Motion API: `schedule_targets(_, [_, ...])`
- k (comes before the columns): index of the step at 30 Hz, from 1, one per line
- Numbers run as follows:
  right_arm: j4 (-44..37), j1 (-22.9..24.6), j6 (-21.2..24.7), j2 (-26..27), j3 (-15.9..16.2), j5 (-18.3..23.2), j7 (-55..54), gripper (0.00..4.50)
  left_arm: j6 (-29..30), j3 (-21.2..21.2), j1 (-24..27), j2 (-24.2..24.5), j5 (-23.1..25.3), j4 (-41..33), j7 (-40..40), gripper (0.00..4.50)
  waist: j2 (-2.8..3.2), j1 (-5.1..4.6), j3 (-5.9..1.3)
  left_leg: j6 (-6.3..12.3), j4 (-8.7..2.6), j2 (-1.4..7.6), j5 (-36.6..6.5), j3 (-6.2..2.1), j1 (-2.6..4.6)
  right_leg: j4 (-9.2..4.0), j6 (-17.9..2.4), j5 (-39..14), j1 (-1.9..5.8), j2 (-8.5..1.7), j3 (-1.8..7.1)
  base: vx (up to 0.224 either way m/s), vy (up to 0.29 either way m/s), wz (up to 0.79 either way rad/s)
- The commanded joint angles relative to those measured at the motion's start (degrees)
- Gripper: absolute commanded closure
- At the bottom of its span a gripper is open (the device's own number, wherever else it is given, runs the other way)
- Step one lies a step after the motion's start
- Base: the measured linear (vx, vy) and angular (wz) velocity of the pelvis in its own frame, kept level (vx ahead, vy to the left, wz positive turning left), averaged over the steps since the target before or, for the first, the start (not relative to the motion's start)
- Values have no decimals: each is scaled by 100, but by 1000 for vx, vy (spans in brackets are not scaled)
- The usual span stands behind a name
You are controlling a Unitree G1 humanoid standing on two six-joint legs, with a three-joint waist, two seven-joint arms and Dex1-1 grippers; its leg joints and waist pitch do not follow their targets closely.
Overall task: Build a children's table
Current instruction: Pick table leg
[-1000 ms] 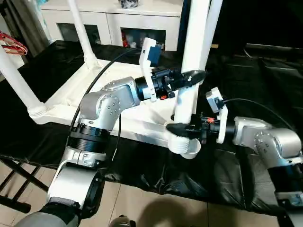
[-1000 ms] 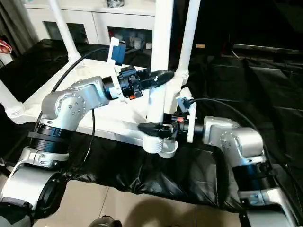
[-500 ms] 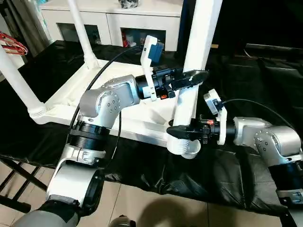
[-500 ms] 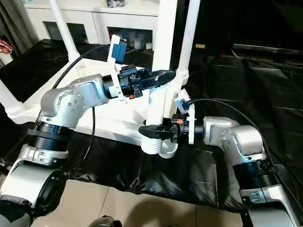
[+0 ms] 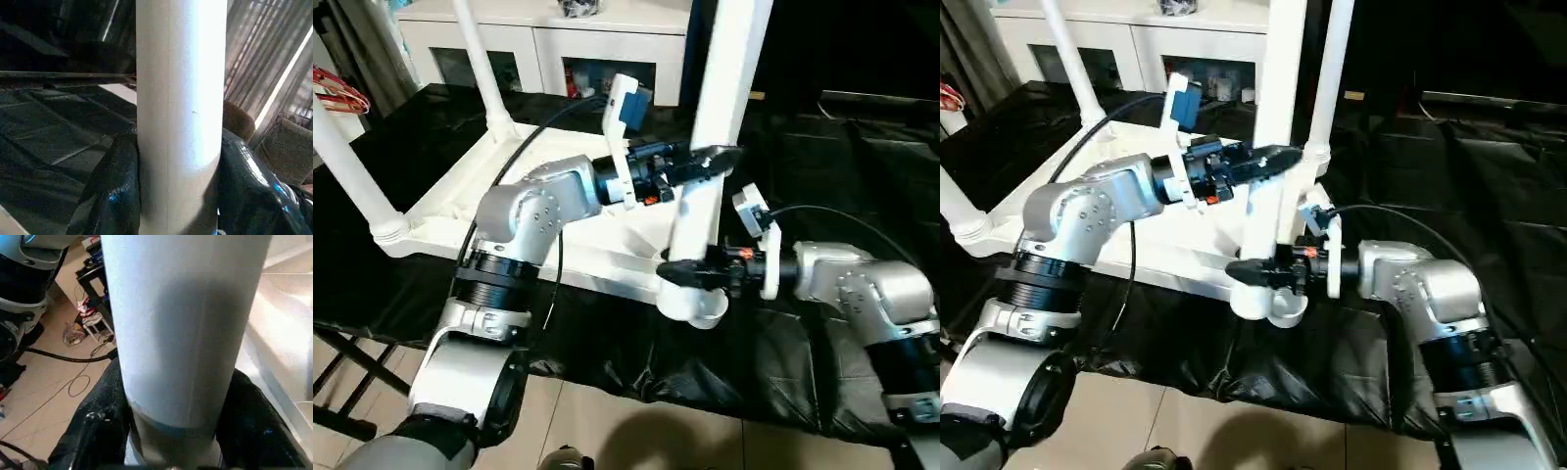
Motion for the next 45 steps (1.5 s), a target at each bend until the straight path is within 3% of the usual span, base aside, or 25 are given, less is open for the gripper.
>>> schedule_targets(1, [148, -124, 33, 18, -175, 3, -150, 187, 53, -52, -114, -21, -49, -118, -99, 271, -137, 17, -473, 299, -319, 239, -557, -131, 80, -427, -944, -1506, 350, -473, 254, 0, 0, 0])
schedule_targets(16, [43, -40, 40, -43, -139, 89, 69, 182, 102, -120, -87, 25, -70, -192, -282, 271, -132, 25, -472, 298, -319, 239, -591, -128, 81, -428, -968, -1512, 356, -476, 251, 0, 0, 0])
schedule_targets(23, [-4, -20, -8, -53, -100, 129, 250, 246, 126, -104, -88, 20, -87, -216, -314, 271, -128, 30, -474, 311, -318, 243, -572, -132, 77, -420, -996, -1448, 356, -474, 251, 0, 0, 0])
schedule_targets(35, [-20, 46, 9, -81, -23, 71, 307, 255, 55, -120, -98, 63, -13, -216, -327, 271, -121, 31, -471, 294, -319, 240, -600, -133, 77, -436, -952, -1543, 354, -474, 250, 0, 0, 0])
schedule_targets(36, [-5, 46, -18, -58, -43, 52, 258, 255, 83, -100, -116, 51, 7, -191, -234, 271, -122, 32, -472, 291, -318, 241, -604, -132, 79, -433, -956, -1539, 354, -476, 251, 0, 0, 0])
schedule_targets(37, [18, 47, -61, -27, -71, 27, 194, 255, 101, -78, -125, 41, 3, -182, -192, 215, -126, 31, -472, 292, -319, 237, -610, -133, 80, -434, -956, -1544, 356, -474, 249, 0, 0, 0])
schedule_targets(41, [134, 58, -391, 210, -328, -59, -250, 257, -99, -27, 6, 47, -17, -278, -284, 191, -105, 20, -475, 256, -324, 242, -634, -139, 86, -437, -967, -1576, 343, -485, 248, 0, 0, 0])
schedule_targets(44, [166, 90, -719, 559, -786, 26, -852, 257, -744, 175, 212, -63, 121, -233, -102, 161, -104, -3, -475, 222, -336, 248, -650, -146, 73, -438, -960, -1520, 346, -491, 254, 0, 0, 0])
schedule_targets(45, [135, 125, -770, 654, -923, 81, -1011, 257, -1007, 214, 291, -89, 233, -211, 10, 159, -72, -8, -473, 205, -336, 243, -677, -142, 86, -446, -966, -1522, 338, -489, 252, 0, 0, 0])
